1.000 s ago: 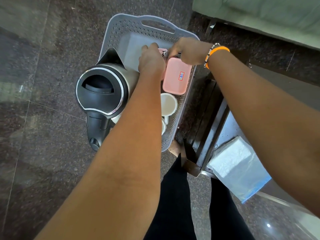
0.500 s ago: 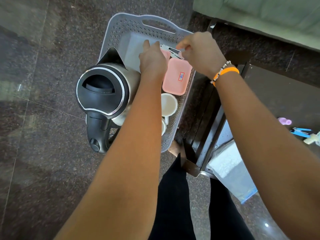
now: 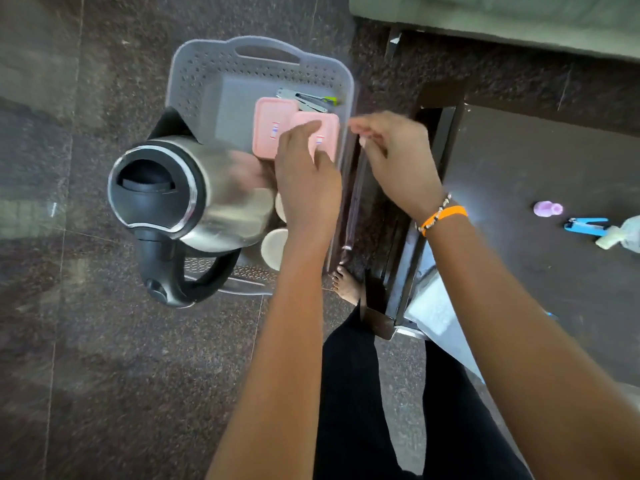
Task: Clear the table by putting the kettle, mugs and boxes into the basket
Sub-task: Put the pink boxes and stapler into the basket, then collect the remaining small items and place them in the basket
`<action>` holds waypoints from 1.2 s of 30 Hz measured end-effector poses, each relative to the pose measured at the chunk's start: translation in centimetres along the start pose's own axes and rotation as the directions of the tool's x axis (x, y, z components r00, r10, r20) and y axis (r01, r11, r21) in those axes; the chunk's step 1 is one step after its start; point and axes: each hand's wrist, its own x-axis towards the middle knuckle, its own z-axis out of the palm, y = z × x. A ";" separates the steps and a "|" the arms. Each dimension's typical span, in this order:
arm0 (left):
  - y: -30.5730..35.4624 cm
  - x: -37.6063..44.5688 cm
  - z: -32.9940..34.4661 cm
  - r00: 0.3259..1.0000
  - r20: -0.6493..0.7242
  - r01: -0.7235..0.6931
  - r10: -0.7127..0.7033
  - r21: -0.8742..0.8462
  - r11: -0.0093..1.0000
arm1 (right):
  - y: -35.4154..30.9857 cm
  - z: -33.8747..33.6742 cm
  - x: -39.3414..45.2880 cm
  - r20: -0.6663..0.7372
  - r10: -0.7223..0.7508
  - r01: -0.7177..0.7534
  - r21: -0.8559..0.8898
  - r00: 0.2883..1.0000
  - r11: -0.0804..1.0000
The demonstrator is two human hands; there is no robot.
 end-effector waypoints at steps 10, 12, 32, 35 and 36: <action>2.1 -12.8 12.6 0.853 0.520 0.007 -0.032 0.049 0.999 | 12.4 -8.6 -17.0 -0.136 0.389 -0.388 0.035 0.911 0.921; 2.2 -14.1 14.6 0.813 0.582 -0.011 -0.022 0.053 0.999 | 14.3 -9.6 -18.6 -0.157 0.446 -0.445 0.044 0.881 0.894; 5.5 -14.5 34.1 0.704 0.708 -0.510 0.054 0.451 0.733 | 29.4 -16.2 -17.6 0.066 0.474 -0.349 -0.590 0.878 0.728; 4.5 -15.5 33.7 0.743 0.665 -0.484 0.074 0.457 0.746 | 29.7 -16.4 -17.5 0.049 0.460 -0.349 -0.582 0.886 0.735; 4.1 -15.8 33.5 0.750 0.656 -0.477 0.081 0.452 0.754 | 29.8 -16.5 -17.4 0.045 0.454 -0.345 -0.586 0.890 0.733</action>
